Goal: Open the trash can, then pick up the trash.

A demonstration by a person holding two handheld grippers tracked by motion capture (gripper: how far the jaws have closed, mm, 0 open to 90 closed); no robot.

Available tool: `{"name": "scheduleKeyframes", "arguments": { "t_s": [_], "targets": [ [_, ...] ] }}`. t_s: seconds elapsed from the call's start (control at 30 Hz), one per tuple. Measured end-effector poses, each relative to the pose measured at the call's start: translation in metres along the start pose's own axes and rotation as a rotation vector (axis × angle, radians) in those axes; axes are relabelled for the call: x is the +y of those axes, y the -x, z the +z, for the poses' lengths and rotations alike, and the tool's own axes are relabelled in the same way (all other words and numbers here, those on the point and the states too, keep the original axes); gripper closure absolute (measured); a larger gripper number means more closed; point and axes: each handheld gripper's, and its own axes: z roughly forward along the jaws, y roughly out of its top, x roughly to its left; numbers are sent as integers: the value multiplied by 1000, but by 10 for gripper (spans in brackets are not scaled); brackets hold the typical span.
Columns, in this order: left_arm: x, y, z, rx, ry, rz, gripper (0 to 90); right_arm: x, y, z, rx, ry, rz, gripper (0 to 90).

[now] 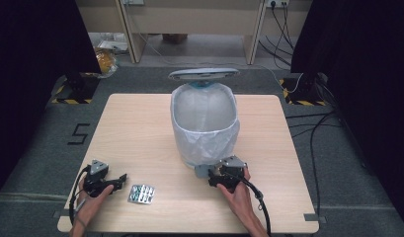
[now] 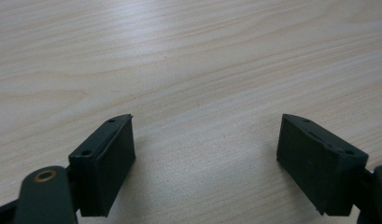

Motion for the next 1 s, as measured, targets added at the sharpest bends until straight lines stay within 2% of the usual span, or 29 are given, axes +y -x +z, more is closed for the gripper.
{"name": "scheduleKeyframes", "arguments": {
  "t_s": [0.2,0.23,0.3,0.4,0.47,0.5,0.53,0.57,0.6,0.63,0.67,0.7,0.83,0.87,0.93,1.0],
  "targets": [
    [0,-1,0,-7,4,-6,184,0,0,0,3,-3,4,79],
    [0,-3,-1,-21,4,-12,184,0,1,0,3,-2,2,79],
    [-1,-6,-5,-31,29,-73,190,0,0,0,2,-1,3,79],
    [1,-2,-12,-18,40,-66,183,0,0,0,2,-1,0,79],
    [5,6,-21,-26,56,-48,181,0,0,0,4,-2,3,78],
    [8,16,-29,-50,68,-16,180,0,1,0,4,-2,0,79],
    [8,16,-29,-50,68,-16,179,0,1,0,4,-2,0,79],
    [10,29,-36,-67,70,19,178,0,0,0,1,0,-4,79],
    [10,29,-36,-67,70,19,178,0,0,0,1,0,-4,79],
    [11,43,-40,-80,71,61,178,0,1,0,4,-2,0,78],
    [11,43,-40,-80,71,61,178,0,1,0,4,-2,0,78],
    [11,49,-42,-92,69,73,178,0,1,0,5,-3,3,79],
    [7,71,-48,-134,69,81,170,0,0,0,4,-1,-1,79],
    [3,79,-48,-137,52,74,159,0,1,0,3,0,-6,79],
    [1,82,-48,-137,47,68,154,0,1,0,7,-2,-2,79],
    [-4,87,-45,-147,35,37,154,0,1,0,9,-3,0,79]
  ]
}}
